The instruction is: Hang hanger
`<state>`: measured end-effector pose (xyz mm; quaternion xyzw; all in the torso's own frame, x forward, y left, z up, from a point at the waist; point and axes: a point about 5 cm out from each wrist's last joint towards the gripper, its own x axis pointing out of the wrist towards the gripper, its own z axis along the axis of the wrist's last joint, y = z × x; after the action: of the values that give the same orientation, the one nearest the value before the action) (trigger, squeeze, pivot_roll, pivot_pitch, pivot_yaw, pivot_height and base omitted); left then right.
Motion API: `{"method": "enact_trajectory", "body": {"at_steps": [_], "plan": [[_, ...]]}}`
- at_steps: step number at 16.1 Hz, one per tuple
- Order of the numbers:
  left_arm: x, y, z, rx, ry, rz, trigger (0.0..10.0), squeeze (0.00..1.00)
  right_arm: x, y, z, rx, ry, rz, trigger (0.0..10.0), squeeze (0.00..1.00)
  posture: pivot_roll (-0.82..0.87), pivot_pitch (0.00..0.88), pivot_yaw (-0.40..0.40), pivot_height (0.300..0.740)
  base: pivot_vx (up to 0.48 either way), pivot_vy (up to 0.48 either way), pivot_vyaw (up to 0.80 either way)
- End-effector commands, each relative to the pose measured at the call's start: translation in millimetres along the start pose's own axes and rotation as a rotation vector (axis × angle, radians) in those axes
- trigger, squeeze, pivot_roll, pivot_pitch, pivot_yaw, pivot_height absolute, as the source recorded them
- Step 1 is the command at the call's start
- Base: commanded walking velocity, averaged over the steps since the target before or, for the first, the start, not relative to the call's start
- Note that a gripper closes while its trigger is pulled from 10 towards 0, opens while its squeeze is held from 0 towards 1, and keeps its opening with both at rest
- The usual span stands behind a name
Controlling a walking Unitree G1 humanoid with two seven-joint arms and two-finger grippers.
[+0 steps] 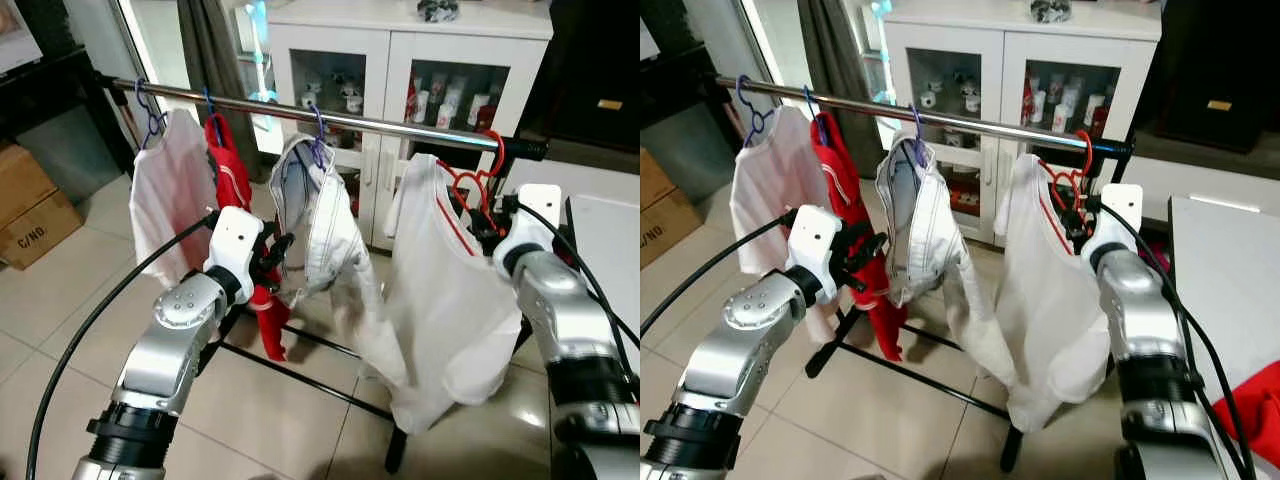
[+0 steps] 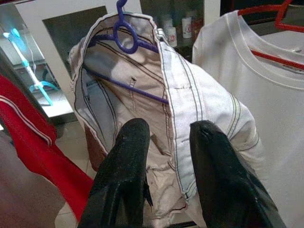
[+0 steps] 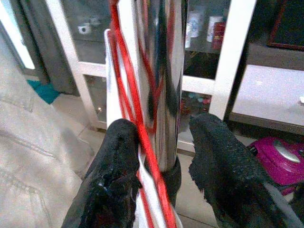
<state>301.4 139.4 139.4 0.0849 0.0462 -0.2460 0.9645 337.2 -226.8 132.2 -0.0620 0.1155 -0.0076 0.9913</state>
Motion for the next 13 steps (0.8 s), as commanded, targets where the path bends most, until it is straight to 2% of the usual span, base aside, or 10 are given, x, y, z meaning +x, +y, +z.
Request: {"method": "enact_trajectory", "body": {"at_steps": [1,3,4,7,10,13], "plan": [[-2.4,3.3,2,0.006,0.000,0.003,10.0,0.00,-3.7,2.3,-1,0.021,0.014,0.016,10.0,1.00,0.03,0.000,0.071,0.740,0.000,0.000,0.00],[-2.2,2.9,3,0.007,0.001,0.001,10.0,0.00,-8.1,4.0,4,0.010,-0.008,0.026,10.0,1.00,0.03,0.000,0.073,0.740,0.000,0.000,0.00],[-2.1,2.6,3,0.008,0.001,-0.002,10.0,0.00,-9.7,5.7,7,0.006,-0.020,0.038,10.0,0.00,0.03,0.000,0.077,0.740,0.000,0.000,0.00],[-0.9,1.9,4,0.010,0.002,-0.009,10.0,0.00,-6.9,10.5,13,-0.001,-0.024,0.053,10.0,0.00,0.03,0.000,0.079,0.740,0.000,0.000,0.00],[-1.5,2.8,4,0.012,0.002,-0.007,10.0,0.00,0.9,11.4,29,0.007,-0.031,0.048,10.0,0.00,0.03,0.000,0.069,0.740,0.000,0.000,0.00],[-2.2,4.3,4,0.013,0.001,-0.001,10.0,0.00,7.6,18.2,37,-0.009,0.032,0.084,10.0,0.00,0.04,0.000,0.062,0.740,0.000,0.000,0.00]]}}
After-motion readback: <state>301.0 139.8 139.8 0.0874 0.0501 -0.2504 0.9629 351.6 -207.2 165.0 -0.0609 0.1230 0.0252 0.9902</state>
